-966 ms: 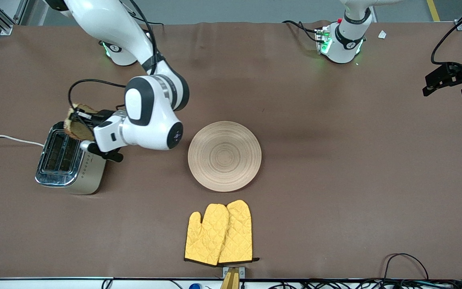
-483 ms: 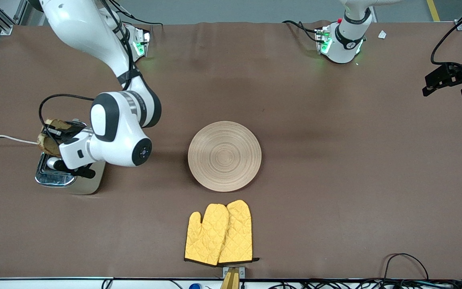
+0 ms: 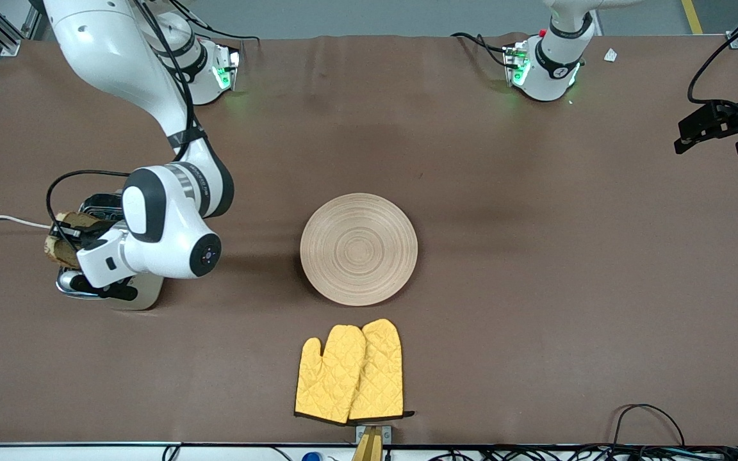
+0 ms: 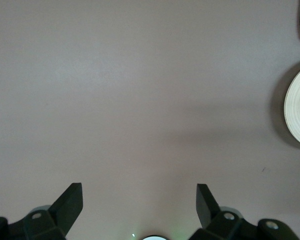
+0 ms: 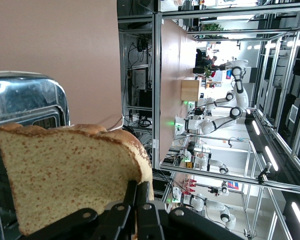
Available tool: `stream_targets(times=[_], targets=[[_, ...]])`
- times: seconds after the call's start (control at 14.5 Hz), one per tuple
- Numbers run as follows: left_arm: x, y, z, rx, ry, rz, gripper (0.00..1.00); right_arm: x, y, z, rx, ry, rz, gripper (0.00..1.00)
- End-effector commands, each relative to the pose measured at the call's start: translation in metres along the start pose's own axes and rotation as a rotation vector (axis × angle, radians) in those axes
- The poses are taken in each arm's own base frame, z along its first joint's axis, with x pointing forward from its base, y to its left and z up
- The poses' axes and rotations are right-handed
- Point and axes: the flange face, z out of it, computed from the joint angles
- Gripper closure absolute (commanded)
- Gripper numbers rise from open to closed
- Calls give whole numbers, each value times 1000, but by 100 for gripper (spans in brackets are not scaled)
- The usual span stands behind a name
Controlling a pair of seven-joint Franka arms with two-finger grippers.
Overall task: Move plate and put bread in toaster
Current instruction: 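Lower the held bread into a toaster slot with the right gripper, then push the bread further down into the slot with the right gripper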
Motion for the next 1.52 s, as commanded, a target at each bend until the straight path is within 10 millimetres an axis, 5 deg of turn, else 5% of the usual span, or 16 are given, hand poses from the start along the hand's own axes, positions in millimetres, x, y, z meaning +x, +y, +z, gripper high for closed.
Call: stream_targets(times=[0.0,0.48,0.83,1.1,1.45], targets=[[-2,-1,0,22,-1,10,0,-3,-7,1,-23,14,5,100],[-2,-2,0,20,-2,8,0,-20,-53,13,-73,-11,-1,100],[-2,-2,1,20,-4,8,0,-26,-61,13,-36,-42,-19,100],[-2,-1,3,20,-7,11,0,-53,-85,7,-65,-71,-33,100],[-3,-1,4,20,-12,9,0,-66,-82,2,-88,-105,-33,100]])
